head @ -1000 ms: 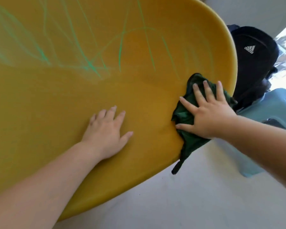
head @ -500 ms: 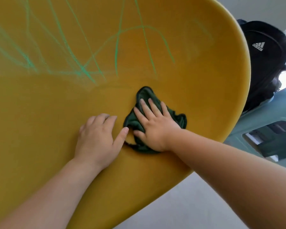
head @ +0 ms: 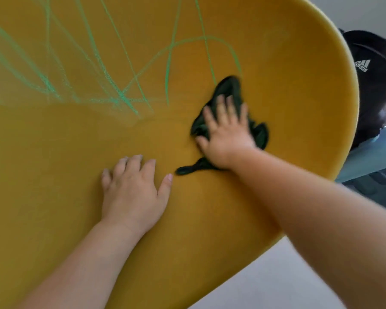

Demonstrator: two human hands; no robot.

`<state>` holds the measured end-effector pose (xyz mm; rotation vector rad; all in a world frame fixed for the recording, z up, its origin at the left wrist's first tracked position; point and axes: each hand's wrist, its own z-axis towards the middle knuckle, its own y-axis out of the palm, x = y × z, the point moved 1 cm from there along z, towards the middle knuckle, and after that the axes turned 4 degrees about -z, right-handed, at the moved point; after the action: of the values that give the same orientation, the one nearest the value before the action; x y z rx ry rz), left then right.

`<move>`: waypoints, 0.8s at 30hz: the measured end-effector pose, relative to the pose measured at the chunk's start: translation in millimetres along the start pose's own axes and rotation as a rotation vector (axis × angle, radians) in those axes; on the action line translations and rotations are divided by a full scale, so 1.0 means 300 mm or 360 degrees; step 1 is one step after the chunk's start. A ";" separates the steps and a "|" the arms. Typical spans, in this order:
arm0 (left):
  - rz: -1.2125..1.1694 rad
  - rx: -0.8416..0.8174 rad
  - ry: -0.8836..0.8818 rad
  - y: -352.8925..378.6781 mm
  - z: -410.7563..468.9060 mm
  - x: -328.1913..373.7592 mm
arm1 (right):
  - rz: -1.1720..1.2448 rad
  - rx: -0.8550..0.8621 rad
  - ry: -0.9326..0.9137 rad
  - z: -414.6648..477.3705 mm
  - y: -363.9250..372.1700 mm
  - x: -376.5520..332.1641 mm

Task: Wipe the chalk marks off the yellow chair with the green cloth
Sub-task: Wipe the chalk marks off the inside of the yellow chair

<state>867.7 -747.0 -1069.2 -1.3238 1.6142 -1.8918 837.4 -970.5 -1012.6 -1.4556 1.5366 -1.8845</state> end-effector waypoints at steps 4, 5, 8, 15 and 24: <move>0.0049 -0.0019 -0.0081 -0.005 0.009 -0.026 | 0.0169 -0.0178 -0.0485 -0.125 0.047 -0.165; 0.0044 -0.0051 -0.0104 -0.005 0.009 -0.038 | 0.0038 -0.0158 -0.0498 -0.129 0.045 -0.096; 0.0052 -0.0128 -0.0128 -0.006 0.009 -0.050 | -0.0495 0.0108 -0.0166 -0.051 -0.030 0.259; -0.0023 -0.0098 -0.0178 -0.007 0.020 -0.019 | -0.0411 0.0219 0.0237 0.101 -0.110 0.228; 0.0055 -0.0156 -0.0168 0.023 0.020 -0.003 | -0.0032 -0.0051 -0.0328 -0.047 0.035 -0.045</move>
<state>870.8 -752.0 -1076.3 -1.4006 1.6841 -1.7130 828.0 -956.7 -1027.3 -1.6279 1.4666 -1.6674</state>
